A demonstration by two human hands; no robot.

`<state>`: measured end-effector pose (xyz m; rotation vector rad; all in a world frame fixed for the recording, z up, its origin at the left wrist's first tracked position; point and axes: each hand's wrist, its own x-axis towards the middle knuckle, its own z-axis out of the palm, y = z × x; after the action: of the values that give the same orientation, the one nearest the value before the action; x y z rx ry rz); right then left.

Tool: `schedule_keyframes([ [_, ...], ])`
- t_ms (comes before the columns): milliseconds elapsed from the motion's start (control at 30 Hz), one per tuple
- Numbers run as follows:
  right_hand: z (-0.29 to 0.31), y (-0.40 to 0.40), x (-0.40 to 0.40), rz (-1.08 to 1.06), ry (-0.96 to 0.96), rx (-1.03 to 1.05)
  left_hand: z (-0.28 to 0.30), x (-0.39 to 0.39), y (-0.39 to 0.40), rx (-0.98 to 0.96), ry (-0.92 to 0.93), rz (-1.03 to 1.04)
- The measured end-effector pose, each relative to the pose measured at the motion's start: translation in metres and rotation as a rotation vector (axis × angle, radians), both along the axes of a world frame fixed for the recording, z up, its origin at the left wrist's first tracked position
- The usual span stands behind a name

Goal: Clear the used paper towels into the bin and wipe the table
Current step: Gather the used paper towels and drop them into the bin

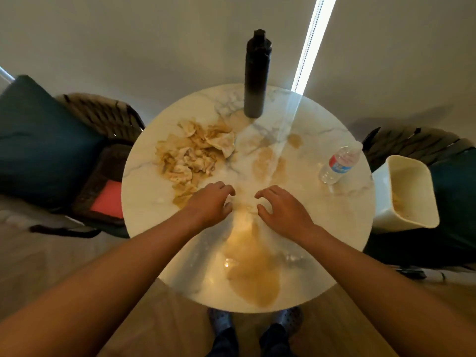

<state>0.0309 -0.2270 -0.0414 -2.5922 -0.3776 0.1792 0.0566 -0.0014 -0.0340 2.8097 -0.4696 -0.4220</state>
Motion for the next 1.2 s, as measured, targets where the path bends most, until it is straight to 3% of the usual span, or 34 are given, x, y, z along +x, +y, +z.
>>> schedule_keyframes([
  [300, -0.021, 0.076, 0.006, 0.16, 0.049, 0.003, -0.019, -0.011, 0.106, -0.009, 0.027, 0.187],
  [600, -0.045, 0.118, 0.017, 0.227, 0.101, -0.035, -0.037, -0.001, 0.135, -0.038, -0.012, 0.244],
  [967, -0.067, 0.14, 0.034, 0.24, 0.101, 0.012, -0.054, 0.036, 0.132, 0.057, -0.008, 0.103],
  [1200, -0.072, 0.138, 0.036, 0.222, 0.069, 0.08, -0.055, 0.048, 0.131, 0.011, -0.022, 0.063],
])
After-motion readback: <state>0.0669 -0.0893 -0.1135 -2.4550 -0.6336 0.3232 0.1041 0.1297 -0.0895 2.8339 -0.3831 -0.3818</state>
